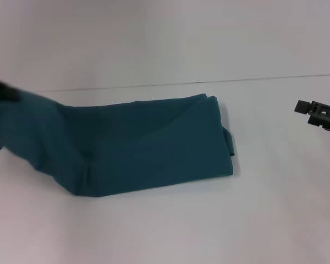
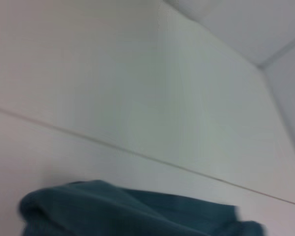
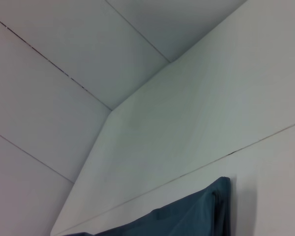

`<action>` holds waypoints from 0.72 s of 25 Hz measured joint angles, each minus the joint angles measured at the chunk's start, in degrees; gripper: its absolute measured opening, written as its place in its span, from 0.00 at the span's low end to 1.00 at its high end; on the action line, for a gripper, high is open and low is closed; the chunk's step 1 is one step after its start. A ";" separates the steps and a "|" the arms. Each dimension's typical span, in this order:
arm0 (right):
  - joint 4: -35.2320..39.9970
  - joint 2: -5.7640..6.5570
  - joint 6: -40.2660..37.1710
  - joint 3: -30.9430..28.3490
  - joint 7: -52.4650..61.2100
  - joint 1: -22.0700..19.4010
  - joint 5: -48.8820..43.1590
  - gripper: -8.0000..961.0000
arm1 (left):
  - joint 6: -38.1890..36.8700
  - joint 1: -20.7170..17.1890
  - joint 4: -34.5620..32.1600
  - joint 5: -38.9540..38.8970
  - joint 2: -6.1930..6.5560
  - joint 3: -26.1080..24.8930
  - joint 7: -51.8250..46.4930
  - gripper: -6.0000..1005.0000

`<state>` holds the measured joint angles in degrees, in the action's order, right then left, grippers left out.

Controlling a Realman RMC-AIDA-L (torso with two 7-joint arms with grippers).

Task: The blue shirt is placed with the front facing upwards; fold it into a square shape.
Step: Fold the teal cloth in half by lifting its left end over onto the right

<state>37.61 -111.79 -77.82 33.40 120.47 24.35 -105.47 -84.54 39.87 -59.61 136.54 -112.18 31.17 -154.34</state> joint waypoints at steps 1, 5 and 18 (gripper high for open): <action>0.00 0.00 -0.01 0.00 -0.03 0.00 0.00 0.97 | 0.00 0.00 0.00 0.00 0.00 0.00 0.00 0.09; -0.15 0.00 0.03 0.05 -0.28 -0.05 0.00 0.97 | -0.74 2.60 0.00 -4.59 -2.07 3.86 0.70 0.09; -0.37 0.18 0.13 0.00 -0.41 -0.15 0.00 0.97 | 8.46 10.94 10.36 -5.86 -7.20 10.85 6.22 0.09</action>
<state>37.24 -111.62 -77.69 33.40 120.06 24.20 -105.47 -76.08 50.81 -49.25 130.68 -119.38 42.02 -148.12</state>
